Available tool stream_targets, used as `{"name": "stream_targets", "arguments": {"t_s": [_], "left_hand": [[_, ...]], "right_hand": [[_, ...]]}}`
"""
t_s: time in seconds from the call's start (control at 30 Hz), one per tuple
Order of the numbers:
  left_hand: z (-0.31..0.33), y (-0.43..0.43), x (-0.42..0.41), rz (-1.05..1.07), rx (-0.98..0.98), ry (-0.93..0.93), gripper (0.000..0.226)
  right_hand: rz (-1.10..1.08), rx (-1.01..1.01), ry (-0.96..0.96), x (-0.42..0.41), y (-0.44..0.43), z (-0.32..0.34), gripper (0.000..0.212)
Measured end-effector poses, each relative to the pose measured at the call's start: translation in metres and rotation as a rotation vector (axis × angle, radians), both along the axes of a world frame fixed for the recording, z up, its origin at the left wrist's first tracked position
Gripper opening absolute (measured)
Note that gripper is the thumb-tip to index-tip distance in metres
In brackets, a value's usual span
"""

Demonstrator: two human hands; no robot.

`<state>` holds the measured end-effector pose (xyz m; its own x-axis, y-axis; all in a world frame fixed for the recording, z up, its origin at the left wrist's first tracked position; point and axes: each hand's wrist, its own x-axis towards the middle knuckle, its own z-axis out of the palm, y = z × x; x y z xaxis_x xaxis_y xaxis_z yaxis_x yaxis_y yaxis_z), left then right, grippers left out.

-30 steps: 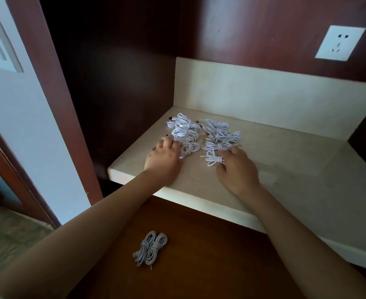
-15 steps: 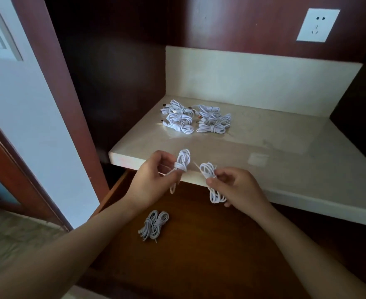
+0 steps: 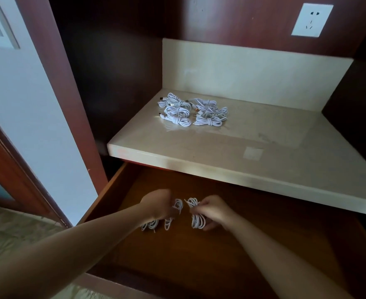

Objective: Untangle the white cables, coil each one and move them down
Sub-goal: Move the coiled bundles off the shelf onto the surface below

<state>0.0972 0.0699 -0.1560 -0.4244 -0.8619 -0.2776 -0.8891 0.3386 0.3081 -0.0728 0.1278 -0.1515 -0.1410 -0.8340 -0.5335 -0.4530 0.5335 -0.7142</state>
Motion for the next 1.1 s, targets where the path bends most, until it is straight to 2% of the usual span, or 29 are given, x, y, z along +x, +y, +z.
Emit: {"name": "stream_targets", "arguments": {"t_s": [0.2, 0.5, 0.57, 0.7, 0.77, 0.87, 0.9, 1.0, 1.1], "left_hand": [[-0.023, 0.001, -0.001, -0.042, -0.077, -0.151, 0.029], [-0.033, -0.004, -0.001, -0.068, -0.04, -0.191, 0.035], [-0.03, -0.006, 0.0, -0.062, -0.025, -0.192, 0.035], [-0.021, -0.011, 0.005, -0.075, 0.0, -0.195, 0.024], [-0.009, -0.011, 0.007, -0.081, -0.004, -0.156, 0.024], [0.025, -0.011, 0.01, -0.071, -0.049, 0.009, 0.021], [0.041, -0.011, 0.012, -0.083, -0.077, 0.052, 0.021], [0.085, -0.016, 0.015, -0.092, -0.204, 0.133, 0.028], [0.113, -0.032, 0.015, -0.023, -0.376, 0.24, 0.031]], "right_hand": [[-0.033, 0.145, 0.016, 0.015, -0.015, -0.033, 0.046], [-0.056, 0.122, 0.033, 0.031, -0.018, -0.068, 0.032], [-0.046, 0.12, 0.029, 0.032, -0.02, -0.068, 0.034], [0.076, 0.109, 0.161, 0.03, -0.018, -0.059, 0.034], [0.214, 0.039, 0.332, 0.026, -0.013, -0.044, 0.027], [0.469, -0.162, 0.619, 0.021, -0.004, -0.006, 0.025], [0.513, -0.261, 0.646, 0.018, -0.002, 0.01, 0.024], [0.537, -0.52, 0.565, 0.012, 0.003, 0.059, 0.016], [0.427, -0.693, 0.561, 0.001, -0.009, 0.094, 0.013]]}}
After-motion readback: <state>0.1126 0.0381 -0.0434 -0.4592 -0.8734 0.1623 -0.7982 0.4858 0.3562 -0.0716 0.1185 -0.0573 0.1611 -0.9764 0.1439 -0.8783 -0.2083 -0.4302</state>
